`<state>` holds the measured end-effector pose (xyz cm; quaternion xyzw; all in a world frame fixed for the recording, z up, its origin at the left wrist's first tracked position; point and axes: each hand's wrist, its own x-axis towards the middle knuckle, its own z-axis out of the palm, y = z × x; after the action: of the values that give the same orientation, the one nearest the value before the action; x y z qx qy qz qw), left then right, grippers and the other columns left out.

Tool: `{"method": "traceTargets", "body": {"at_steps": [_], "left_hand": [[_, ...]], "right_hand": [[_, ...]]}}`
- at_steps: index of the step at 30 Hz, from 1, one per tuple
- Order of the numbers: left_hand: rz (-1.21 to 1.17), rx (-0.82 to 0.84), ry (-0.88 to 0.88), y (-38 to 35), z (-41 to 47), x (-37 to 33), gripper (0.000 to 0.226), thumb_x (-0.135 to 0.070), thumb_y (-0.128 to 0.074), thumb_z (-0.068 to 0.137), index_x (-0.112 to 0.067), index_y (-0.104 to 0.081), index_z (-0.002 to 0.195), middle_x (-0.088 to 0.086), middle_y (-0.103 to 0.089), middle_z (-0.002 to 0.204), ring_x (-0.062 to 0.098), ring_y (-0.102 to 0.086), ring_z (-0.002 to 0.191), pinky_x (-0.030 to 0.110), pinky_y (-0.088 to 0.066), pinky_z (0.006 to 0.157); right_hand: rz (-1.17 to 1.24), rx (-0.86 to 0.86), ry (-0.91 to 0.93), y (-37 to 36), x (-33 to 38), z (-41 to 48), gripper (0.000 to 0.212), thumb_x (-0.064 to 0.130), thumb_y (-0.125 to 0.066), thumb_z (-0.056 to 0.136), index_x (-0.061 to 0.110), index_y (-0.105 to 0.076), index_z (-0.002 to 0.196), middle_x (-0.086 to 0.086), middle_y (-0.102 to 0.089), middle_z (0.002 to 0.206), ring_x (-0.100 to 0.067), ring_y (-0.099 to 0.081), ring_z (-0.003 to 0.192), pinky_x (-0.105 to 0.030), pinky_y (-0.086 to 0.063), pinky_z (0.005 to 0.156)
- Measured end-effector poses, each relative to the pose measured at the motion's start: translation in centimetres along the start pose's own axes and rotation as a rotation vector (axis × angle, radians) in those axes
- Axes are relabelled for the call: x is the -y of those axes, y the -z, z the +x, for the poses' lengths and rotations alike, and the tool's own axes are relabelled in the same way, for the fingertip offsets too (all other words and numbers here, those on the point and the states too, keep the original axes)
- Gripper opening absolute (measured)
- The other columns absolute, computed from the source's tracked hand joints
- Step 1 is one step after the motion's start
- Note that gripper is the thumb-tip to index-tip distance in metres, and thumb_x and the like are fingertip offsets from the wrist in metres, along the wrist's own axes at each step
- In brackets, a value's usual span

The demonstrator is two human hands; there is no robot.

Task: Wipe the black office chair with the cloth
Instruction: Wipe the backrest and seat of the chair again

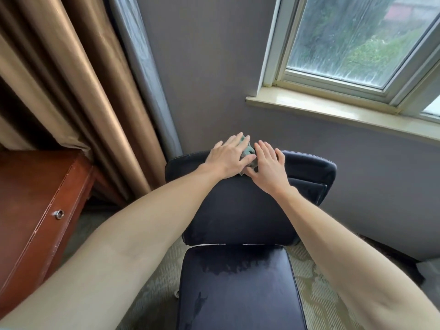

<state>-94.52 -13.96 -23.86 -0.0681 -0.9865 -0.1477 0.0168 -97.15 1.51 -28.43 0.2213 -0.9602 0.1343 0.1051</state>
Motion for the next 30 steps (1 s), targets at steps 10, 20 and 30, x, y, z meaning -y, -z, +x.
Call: {"method": "traceTargets", "body": {"at_steps": [10, 20, 30], "left_hand": [[0.031, -0.09, -0.018, -0.2, -1.1, 3.4, 0.048, -0.027, -0.049, 0.098, -0.019, -0.044, 0.145, -0.001, -0.05, 0.14, 0.019, -0.042, 0.131, 0.033, -0.021, 0.113], [-0.002, -0.232, 0.123, 0.4, -7.2, 9.7, 0.047, -0.012, -0.052, 0.091, -0.015, -0.052, 0.138, 0.001, -0.055, 0.134, 0.024, -0.052, 0.12, 0.041, -0.047, 0.091], [0.292, -0.197, 0.087, -0.6, -7.1, 9.7, 0.054, -0.033, -0.045, 0.1, -0.019, -0.032, 0.151, 0.009, -0.036, 0.154, 0.024, -0.03, 0.142, 0.052, -0.017, 0.116]], "right_hand": [[0.026, -0.073, 0.073, -0.2, 0.4, 0.3, 0.068, 0.03, -0.06, 0.076, 0.011, -0.044, 0.139, 0.0, -0.047, 0.139, -0.018, -0.036, 0.134, -0.038, -0.016, 0.115], [-0.018, -0.165, 0.044, -1.7, 3.1, 1.1, 0.058, 0.037, -0.045, 0.079, 0.013, -0.053, 0.131, -0.007, -0.055, 0.121, -0.028, -0.045, 0.12, -0.043, -0.018, 0.11], [-0.163, -0.057, 0.201, -3.0, 7.9, 1.3, 0.055, 0.038, -0.043, 0.088, 0.029, -0.043, 0.142, -0.012, -0.05, 0.132, -0.037, -0.044, 0.121, -0.068, -0.021, 0.104]]}}
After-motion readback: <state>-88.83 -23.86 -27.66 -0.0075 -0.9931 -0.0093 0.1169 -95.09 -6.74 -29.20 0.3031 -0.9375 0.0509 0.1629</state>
